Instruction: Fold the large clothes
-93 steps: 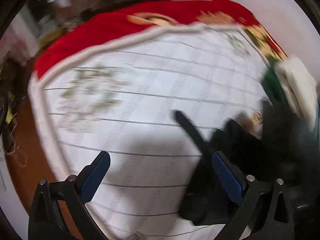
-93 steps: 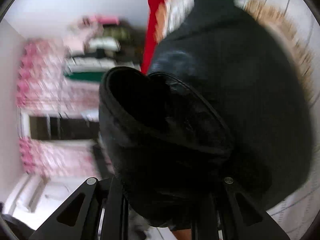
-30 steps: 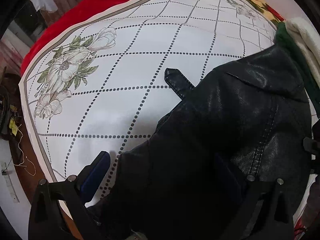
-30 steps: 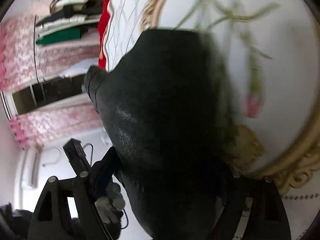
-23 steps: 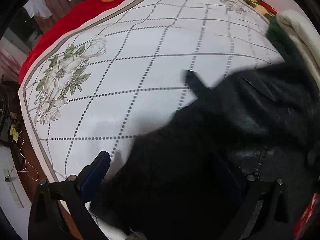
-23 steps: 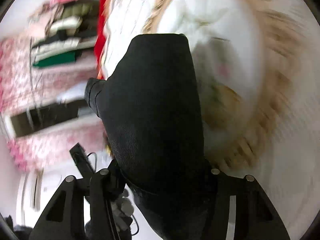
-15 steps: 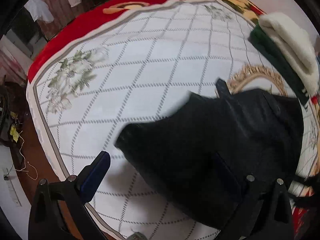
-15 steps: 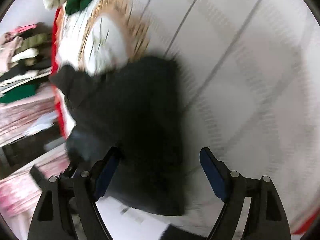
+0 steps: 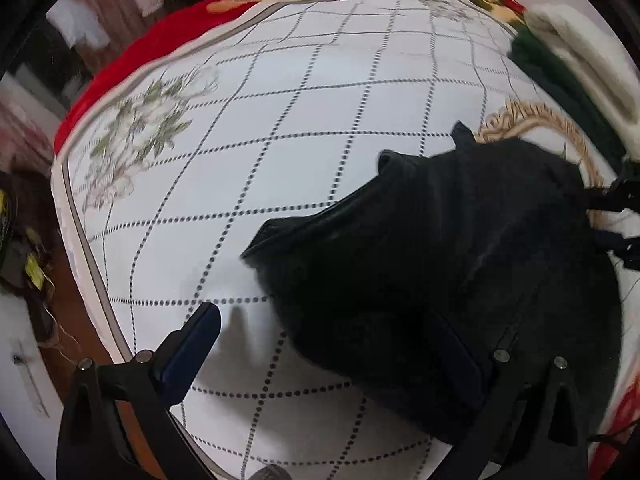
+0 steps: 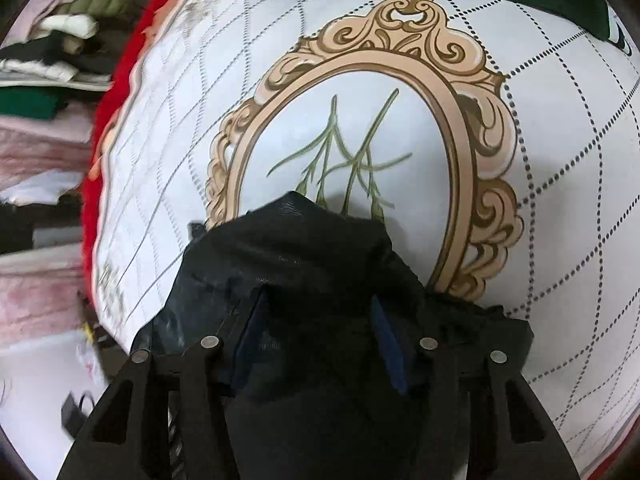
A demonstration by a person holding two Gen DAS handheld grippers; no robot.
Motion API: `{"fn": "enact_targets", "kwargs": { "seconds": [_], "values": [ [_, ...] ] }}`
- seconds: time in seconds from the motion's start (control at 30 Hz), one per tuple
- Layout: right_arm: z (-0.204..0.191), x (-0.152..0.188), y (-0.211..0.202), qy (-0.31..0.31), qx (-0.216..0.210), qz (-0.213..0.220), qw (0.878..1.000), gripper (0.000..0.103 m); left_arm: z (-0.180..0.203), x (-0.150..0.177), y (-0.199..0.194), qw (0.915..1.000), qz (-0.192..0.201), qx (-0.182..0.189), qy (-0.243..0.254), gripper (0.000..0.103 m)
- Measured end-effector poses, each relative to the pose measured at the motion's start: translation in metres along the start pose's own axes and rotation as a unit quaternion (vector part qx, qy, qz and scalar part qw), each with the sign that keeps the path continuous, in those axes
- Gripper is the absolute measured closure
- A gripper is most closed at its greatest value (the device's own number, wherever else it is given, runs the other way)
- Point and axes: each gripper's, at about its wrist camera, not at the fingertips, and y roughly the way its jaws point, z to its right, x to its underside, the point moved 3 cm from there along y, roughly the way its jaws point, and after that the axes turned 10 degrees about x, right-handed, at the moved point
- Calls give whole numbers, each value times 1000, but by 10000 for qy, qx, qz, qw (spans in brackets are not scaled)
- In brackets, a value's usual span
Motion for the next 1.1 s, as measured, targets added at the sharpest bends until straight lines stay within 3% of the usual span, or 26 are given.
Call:
{"fn": "enact_targets", "kwargs": {
  "seconds": [0.07,0.17,0.23,0.33,0.43,0.5,0.53,0.57,0.6,0.7,0.73,0.8,0.87,0.9,0.97,1.0,1.1],
  "values": [
    [-8,2,-14,-106,-63,-49,9999,33,-13,1,-18,9994,49,17,-343,0],
    [-8,11,-46,-120,-462,46,9989,30,-41,12,-47,9914,168,470,-1207,0],
    [1,15,-64,-155,-578,137,9981,30,-57,25,-53,9774,103,909,-1904,0],
    [18,15,-82,-153,-475,318,9982,30,-54,34,-28,9495,-122,1615,-2686,0],
    [40,20,-88,46,-414,363,9985,30,-46,24,-2,9316,-194,1958,-3056,0],
    [52,22,-86,305,-505,336,9977,30,-43,18,3,9358,-27,1788,-3038,1],
    [55,24,-80,394,-534,330,9973,30,-42,10,3,9409,195,1680,-2935,16],
    [62,29,-78,514,-570,308,9966,30,-44,6,-2,9456,290,1607,-2815,41],
    [69,32,-72,630,-603,274,9958,30,-42,1,-1,9516,275,1552,-2638,44],
    [93,51,-58,922,-892,100,9917,29,-41,0,3,9598,199,1538,-2338,42],
    [102,60,-48,994,-1084,-27,9891,24,-42,-1,6,9617,174,1559,-2249,41],
    [116,75,-26,1082,-1390,-253,9840,21,-45,-3,8,9616,144,1668,-2174,40],
    [126,92,14,1145,-2091,-676,9688,21,-46,-3,8,9634,117,1681,-2087,40],
    [127,97,30,1183,-2532,-767,9571,16,-44,-4,9,9650,131,1670,-2019,40],
    [123,97,47,1192,-3176,-683,9382,11,-39,-10,12,9680,140,1625,-1907,40],
    [119,93,50,1142,-3349,-636,9331,6,-36,-12,15,9689,157,1628,-1857,40],
    [90,81,51,820,-3811,-791,9175,3,-36,-10,13,9706,186,1629,-1761,40]
  ]
}}
